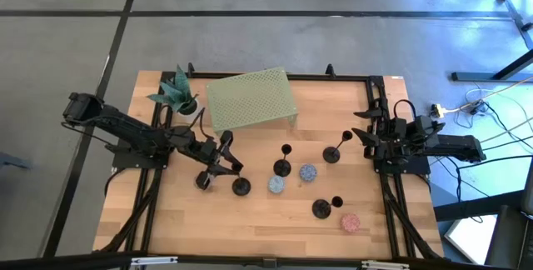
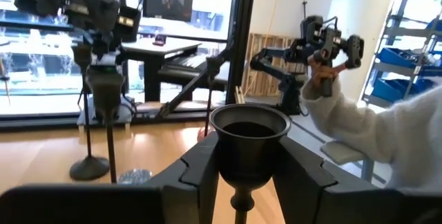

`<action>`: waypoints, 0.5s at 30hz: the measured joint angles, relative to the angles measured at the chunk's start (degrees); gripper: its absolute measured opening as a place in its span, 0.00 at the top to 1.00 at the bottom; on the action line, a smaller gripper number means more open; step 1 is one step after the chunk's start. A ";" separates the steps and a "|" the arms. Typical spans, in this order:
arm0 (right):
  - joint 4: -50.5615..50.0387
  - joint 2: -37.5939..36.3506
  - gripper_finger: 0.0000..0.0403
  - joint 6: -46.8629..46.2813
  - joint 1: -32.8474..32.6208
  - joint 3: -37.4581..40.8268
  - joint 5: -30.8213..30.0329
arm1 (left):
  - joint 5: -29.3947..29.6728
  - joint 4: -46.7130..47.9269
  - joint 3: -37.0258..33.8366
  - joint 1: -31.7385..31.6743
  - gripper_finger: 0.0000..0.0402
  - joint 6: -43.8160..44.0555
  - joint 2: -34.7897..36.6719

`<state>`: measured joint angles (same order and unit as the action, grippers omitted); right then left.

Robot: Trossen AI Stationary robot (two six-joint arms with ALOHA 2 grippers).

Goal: Pick & Place candle stick holders
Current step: Put the black candle holder on the shelf

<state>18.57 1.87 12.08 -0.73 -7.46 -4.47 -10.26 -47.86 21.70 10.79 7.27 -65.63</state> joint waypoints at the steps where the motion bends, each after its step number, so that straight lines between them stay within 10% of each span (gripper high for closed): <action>1: 0.00 0.00 0.43 0.00 -0.01 0.00 0.00 | 0.02 0.03 0.51 0.00 0.72 0.02 0.00; 15: 0.02 0.00 0.43 0.02 0.00 0.00 0.02 | 0.21 7.07 13.29 -0.33 0.72 -2.56 1.42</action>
<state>18.59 1.87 12.10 -0.73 -7.46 -4.45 -10.05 -40.79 34.99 10.45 4.71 -64.20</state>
